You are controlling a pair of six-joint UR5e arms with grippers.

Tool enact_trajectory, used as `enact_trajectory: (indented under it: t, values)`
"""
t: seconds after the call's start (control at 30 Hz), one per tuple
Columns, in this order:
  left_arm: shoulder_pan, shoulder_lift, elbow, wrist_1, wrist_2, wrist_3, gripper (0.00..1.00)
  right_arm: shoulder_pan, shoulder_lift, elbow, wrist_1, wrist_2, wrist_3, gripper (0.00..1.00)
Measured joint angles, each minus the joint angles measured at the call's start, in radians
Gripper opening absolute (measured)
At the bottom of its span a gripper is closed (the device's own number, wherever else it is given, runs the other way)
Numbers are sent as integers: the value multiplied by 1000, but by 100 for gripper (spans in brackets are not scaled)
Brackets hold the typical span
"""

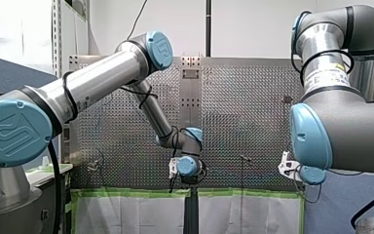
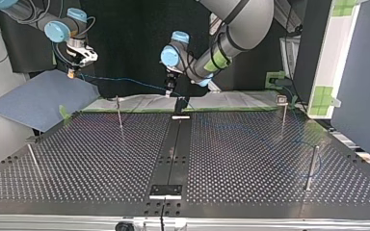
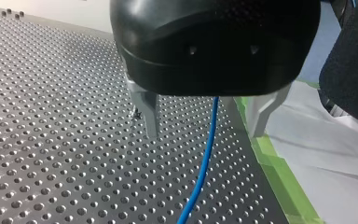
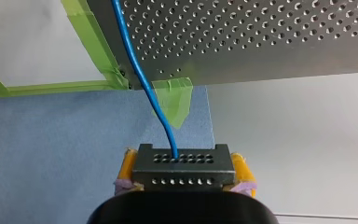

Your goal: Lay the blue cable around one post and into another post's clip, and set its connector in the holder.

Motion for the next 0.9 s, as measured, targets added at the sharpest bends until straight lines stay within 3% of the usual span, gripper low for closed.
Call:
enact_trajectory:
  t: [0.13,0.2,0.23,0.3,0.4,0.67,0.9]
  values:
    - [0,0,0,2,7,1,73,-1,0,0,0,0,0,0]
    - [0,1,0,2,12,2,56,-3,0,0,-1,0,0,0]
    - [0,1,0,1,15,2,56,-3,0,0,-1,1,0,0]
    - [1,1,0,-3,26,2,40,-4,0,0,-1,1,0,0]
    - [3,2,0,-9,45,2,33,-6,0,0,-1,2,0,0]
    - [13,10,0,-22,98,2,36,-12,0,-1,-5,2,2,0]
    - [15,22,0,-27,111,2,32,-19,0,-1,-6,3,3,0]
